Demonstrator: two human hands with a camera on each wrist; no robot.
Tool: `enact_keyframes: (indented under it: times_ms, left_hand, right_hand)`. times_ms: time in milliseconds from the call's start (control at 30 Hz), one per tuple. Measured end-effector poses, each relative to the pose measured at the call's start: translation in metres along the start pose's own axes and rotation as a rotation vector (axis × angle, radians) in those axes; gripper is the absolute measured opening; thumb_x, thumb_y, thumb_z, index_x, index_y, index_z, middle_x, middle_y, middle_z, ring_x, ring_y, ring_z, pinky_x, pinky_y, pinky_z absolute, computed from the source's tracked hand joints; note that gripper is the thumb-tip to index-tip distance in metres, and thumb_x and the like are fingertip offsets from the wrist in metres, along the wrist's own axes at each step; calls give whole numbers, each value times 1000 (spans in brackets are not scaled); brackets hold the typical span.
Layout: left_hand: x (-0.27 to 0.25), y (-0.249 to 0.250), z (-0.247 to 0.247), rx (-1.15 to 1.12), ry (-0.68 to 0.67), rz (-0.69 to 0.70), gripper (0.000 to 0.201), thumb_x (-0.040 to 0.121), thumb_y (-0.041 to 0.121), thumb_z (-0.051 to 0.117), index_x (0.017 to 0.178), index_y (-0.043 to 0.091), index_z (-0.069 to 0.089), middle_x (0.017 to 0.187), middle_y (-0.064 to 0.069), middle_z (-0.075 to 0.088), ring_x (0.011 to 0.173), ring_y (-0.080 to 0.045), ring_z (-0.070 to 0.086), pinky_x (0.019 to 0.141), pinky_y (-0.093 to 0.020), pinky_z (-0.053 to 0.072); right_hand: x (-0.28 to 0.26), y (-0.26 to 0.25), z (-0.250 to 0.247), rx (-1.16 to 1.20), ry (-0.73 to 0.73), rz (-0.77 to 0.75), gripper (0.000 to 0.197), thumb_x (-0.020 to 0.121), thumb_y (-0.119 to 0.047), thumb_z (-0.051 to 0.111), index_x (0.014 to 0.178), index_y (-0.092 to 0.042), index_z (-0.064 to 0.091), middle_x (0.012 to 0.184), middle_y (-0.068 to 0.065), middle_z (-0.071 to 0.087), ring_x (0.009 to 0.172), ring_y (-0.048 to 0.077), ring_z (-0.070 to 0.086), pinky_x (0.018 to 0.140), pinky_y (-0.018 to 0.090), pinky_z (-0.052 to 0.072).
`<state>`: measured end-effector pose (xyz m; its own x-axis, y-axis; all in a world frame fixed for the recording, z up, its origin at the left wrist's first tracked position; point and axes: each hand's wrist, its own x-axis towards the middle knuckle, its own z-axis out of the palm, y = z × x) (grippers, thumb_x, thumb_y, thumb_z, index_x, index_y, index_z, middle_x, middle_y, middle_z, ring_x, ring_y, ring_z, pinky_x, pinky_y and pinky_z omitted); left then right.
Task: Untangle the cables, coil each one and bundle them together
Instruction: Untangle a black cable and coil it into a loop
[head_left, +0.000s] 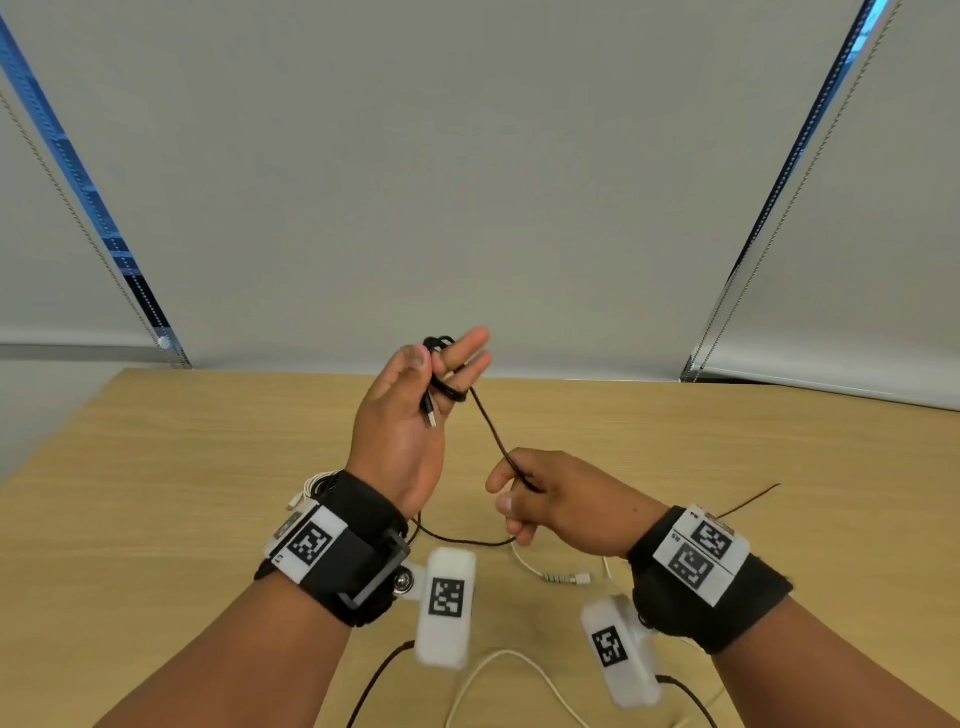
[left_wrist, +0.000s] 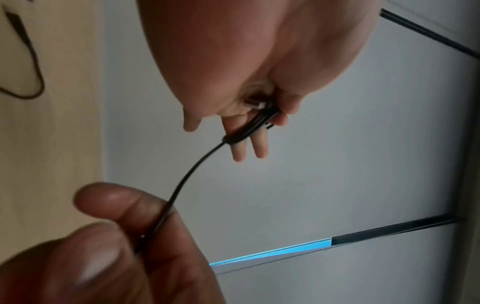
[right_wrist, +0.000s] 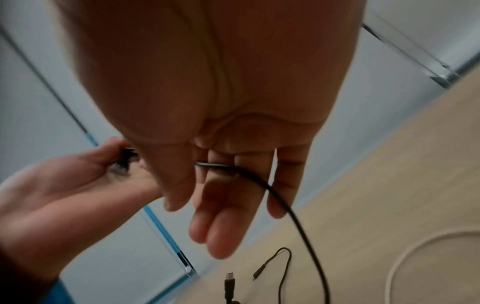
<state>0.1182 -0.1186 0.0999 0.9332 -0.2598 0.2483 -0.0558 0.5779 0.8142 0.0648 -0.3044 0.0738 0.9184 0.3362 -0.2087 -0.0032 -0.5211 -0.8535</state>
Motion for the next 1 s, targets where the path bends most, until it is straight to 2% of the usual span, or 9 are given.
enact_keyframes:
  times_ms: [133, 233, 300, 400, 533, 633, 800, 933, 1000]
  left_hand:
    - [5, -10, -2, 620, 21, 66, 22, 108, 24, 39, 88, 20, 48, 128, 9, 71, 122, -5, 63, 100, -23, 40]
    - [2, -23, -7, 875, -80, 16, 23, 108, 24, 42, 89, 19, 54, 106, 14, 75, 106, 0, 66, 90, -26, 47]
    - [-3, -27, -8, 794, -133, -25, 31, 107, 22, 42, 83, 28, 61, 85, 11, 73, 89, -4, 67, 83, -31, 47]
    - [-12, -26, -3, 606, -210, -116, 34, 104, 33, 39, 87, 27, 67, 75, -4, 73, 90, -10, 69, 91, -32, 46]
    - [-16, -26, 4, 485, -259, -154, 35, 104, 36, 40, 88, 16, 64, 67, -5, 62, 91, -18, 68, 97, -38, 46]
    - [-17, -24, 8, 432, -241, -136, 32, 103, 35, 41, 84, 18, 60, 62, 1, 52, 78, -21, 64, 86, -30, 48]
    - [-21, -26, 14, 397, -208, -139, 33, 101, 36, 43, 84, 13, 58, 57, 7, 42, 57, -15, 49, 71, -24, 47]
    - [-22, -21, 15, 299, -181, -182, 31, 100, 35, 45, 80, 16, 59, 56, 4, 40, 53, -16, 44, 67, -24, 45]
    - [-22, -16, 13, 191, -123, -189, 29, 101, 33, 49, 81, 13, 57, 58, 0, 41, 56, -20, 50, 70, -28, 48]
  right_hand:
    - [-4, -17, 2, -221, 16, -101, 23, 101, -28, 57, 122, -23, 62, 84, -5, 74, 80, 2, 70, 80, 23, 54]
    - [-8, -37, -5, -284, 165, -223, 17, 102, -27, 55, 102, -18, 69, 70, -6, 68, 64, 3, 68, 71, 27, 55]
    - [-7, -43, -17, -331, 334, -274, 16, 100, -27, 59, 92, -20, 71, 66, -13, 65, 59, 1, 63, 60, 19, 46]
    - [-5, -45, -32, -218, 506, -281, 9, 96, -23, 65, 87, -22, 68, 71, -19, 66, 60, -5, 59, 58, 10, 39]
    - [-4, -42, -29, 61, 435, -287, 5, 102, -20, 56, 98, -20, 59, 94, 1, 69, 57, 7, 61, 55, 25, 49]
    - [-2, -39, -25, 102, 419, -334, 12, 107, -22, 44, 99, -21, 53, 83, 12, 67, 56, 15, 57, 52, 32, 47]
    - [5, -38, -15, -10, 487, -371, 14, 108, -26, 38, 97, -23, 46, 78, 3, 53, 71, 26, 54, 63, 45, 49]
    - [8, -36, -19, 68, 462, -378, 14, 107, -26, 43, 97, -21, 53, 73, -7, 54, 58, 1, 49, 53, 15, 41]
    - [8, -32, -27, 153, 445, -341, 14, 105, -26, 50, 98, -18, 59, 75, -4, 61, 51, 2, 47, 48, 17, 38]
